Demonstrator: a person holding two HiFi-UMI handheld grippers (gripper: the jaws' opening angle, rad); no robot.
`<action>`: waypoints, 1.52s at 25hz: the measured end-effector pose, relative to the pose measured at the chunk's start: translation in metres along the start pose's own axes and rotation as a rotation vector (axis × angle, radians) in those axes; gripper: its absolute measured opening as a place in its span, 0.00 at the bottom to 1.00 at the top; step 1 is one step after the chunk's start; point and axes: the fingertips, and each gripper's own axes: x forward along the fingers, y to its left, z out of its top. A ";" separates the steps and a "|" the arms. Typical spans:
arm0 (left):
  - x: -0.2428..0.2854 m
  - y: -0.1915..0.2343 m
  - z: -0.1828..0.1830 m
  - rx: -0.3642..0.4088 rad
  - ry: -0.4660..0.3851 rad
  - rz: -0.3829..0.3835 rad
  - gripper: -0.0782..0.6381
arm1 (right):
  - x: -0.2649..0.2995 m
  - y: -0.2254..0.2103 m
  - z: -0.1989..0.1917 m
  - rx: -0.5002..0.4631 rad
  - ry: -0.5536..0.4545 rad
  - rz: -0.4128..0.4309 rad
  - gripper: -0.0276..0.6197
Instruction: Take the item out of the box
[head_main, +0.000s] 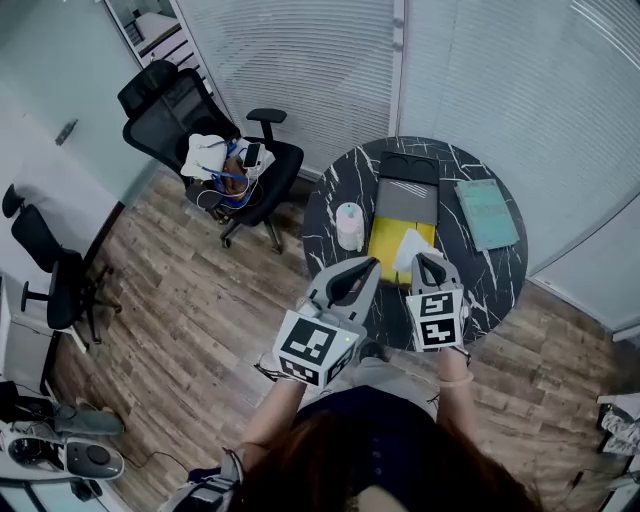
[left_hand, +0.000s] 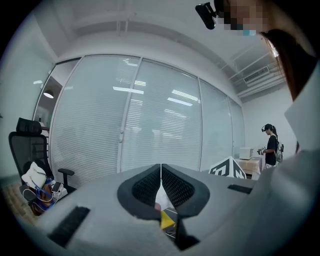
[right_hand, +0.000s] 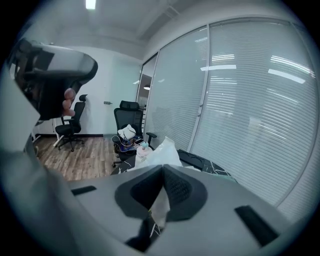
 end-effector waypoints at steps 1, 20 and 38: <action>-0.003 -0.001 0.000 0.000 -0.002 -0.001 0.15 | -0.004 0.002 0.002 0.000 -0.007 -0.005 0.08; -0.072 -0.029 0.007 0.002 -0.047 -0.002 0.15 | -0.080 0.035 0.025 -0.020 -0.097 -0.076 0.08; -0.122 -0.060 0.006 0.022 -0.067 -0.028 0.15 | -0.143 0.066 0.037 -0.022 -0.164 -0.113 0.08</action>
